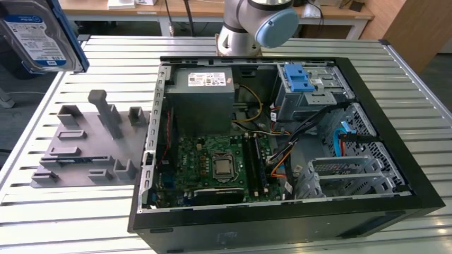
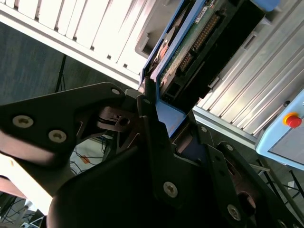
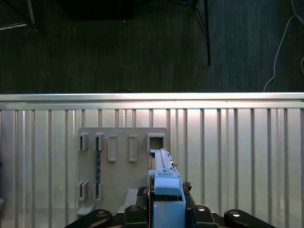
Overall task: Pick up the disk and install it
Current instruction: 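Pick up the disk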
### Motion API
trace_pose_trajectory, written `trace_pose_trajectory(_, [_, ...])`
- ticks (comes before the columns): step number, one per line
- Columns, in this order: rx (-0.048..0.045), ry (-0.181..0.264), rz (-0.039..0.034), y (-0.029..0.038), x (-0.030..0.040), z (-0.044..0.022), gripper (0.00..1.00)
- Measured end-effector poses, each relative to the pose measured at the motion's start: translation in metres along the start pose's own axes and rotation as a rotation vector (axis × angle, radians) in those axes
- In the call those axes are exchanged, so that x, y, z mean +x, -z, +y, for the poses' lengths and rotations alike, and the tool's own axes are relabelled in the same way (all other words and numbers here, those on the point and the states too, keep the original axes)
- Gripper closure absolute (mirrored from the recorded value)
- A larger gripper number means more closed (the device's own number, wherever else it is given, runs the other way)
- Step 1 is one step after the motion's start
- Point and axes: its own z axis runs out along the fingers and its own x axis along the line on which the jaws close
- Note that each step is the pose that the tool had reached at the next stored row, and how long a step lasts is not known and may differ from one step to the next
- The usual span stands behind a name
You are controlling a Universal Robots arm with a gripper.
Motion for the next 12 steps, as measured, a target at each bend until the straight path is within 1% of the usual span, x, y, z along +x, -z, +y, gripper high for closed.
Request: trace_pose_trajectory(12, [0.0025,0.000,0.0000,0.0090,-0.0001,0.0002,0.64])
